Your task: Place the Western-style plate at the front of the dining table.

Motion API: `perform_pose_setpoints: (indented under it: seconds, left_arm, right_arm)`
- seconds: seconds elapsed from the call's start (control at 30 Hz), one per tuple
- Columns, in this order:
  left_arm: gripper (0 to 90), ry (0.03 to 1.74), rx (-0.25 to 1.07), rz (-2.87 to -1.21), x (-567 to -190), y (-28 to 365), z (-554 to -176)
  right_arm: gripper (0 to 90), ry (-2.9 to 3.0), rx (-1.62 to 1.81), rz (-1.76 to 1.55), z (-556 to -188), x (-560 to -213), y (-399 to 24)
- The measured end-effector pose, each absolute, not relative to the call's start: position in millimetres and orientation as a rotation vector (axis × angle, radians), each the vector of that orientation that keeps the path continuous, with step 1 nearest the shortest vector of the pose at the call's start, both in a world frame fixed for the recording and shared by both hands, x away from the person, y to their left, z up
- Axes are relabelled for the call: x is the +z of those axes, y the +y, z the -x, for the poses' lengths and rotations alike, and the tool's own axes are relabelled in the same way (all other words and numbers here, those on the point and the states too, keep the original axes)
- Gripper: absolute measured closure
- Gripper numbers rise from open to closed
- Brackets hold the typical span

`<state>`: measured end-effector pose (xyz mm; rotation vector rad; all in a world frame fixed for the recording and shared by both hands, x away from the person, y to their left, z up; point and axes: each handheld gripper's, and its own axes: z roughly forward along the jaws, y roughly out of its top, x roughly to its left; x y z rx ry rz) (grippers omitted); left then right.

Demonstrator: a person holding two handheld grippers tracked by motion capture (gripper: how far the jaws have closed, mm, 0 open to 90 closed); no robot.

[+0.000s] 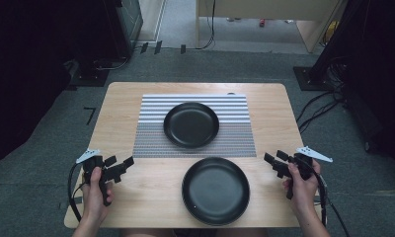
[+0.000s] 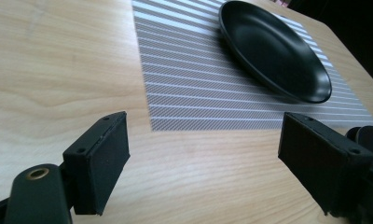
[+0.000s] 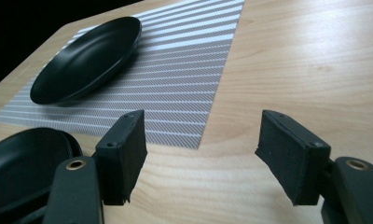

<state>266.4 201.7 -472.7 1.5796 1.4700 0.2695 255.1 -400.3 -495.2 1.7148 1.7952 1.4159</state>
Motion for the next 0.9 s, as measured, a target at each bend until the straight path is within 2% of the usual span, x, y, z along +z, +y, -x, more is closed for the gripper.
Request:
perform_pose_setpoints:
  seconds: [0.57, 0.9]
  left_arm:
    - [15.8, 1.540, 0.317, -1.556, -482.9, 231.4, -238.3]
    - [15.8, 1.591, 0.395, -1.602, -493.8, 245.6, -223.5]
  right_arm:
    - [31.2, 1.804, 1.375, -1.723, -221.7, -501.8, -426.5]
    - [31.1, 1.789, 1.338, -1.736, -200.6, -505.9, -444.4]
